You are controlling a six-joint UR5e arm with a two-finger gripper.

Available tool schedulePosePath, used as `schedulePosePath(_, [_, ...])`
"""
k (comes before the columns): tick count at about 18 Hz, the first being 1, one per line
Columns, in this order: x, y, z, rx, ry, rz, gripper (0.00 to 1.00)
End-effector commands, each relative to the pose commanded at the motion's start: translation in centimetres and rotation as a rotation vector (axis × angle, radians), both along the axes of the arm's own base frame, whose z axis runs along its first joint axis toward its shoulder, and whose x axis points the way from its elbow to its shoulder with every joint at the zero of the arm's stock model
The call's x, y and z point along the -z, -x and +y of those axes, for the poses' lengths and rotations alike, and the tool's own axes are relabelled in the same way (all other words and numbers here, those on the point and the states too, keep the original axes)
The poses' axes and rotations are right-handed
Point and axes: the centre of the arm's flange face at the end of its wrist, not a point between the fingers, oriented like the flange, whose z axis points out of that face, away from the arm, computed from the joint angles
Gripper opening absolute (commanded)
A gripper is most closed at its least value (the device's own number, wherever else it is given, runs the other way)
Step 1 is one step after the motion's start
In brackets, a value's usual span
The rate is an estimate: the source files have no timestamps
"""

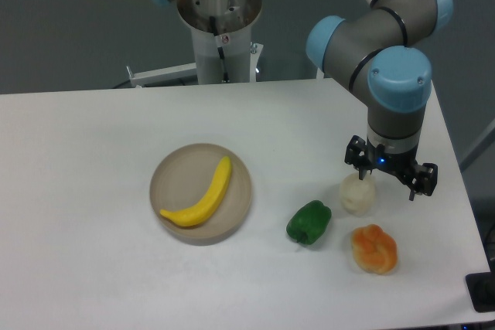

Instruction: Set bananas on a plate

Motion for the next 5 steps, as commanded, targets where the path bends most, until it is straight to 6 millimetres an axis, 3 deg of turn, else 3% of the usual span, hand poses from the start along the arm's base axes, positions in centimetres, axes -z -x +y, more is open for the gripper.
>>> schedulePosePath(5, [-0.14, 0.28, 0.10, 0.000, -0.003, 0.004, 1.00])
